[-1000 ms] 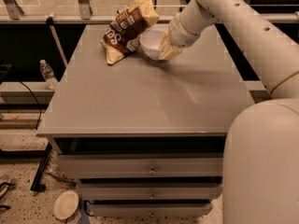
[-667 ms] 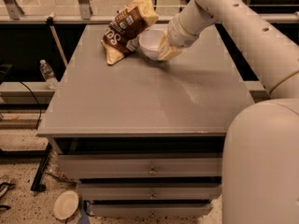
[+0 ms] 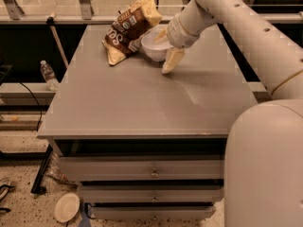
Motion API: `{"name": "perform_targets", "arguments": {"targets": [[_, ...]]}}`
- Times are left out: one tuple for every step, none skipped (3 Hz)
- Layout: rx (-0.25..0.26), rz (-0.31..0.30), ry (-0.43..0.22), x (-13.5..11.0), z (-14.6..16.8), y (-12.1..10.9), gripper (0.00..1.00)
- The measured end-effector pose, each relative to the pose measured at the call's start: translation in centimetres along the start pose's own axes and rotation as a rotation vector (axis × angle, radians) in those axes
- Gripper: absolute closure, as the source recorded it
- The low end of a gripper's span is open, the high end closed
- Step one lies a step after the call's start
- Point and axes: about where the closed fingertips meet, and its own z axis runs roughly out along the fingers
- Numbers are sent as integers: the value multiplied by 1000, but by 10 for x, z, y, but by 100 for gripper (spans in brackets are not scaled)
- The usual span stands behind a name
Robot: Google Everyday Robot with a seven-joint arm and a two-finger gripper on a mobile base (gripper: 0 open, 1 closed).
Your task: Move white bowl near brown chip bag
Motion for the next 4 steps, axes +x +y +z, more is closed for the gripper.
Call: {"name": "perform_targets", "arguments": {"targets": [[18,-5,-7,-3,-7,-4,0],[93,17,11,2,-42,-6,0],[190,97,56,20,-91,8,0],[186,105,61,25,-89,13,0]]}}
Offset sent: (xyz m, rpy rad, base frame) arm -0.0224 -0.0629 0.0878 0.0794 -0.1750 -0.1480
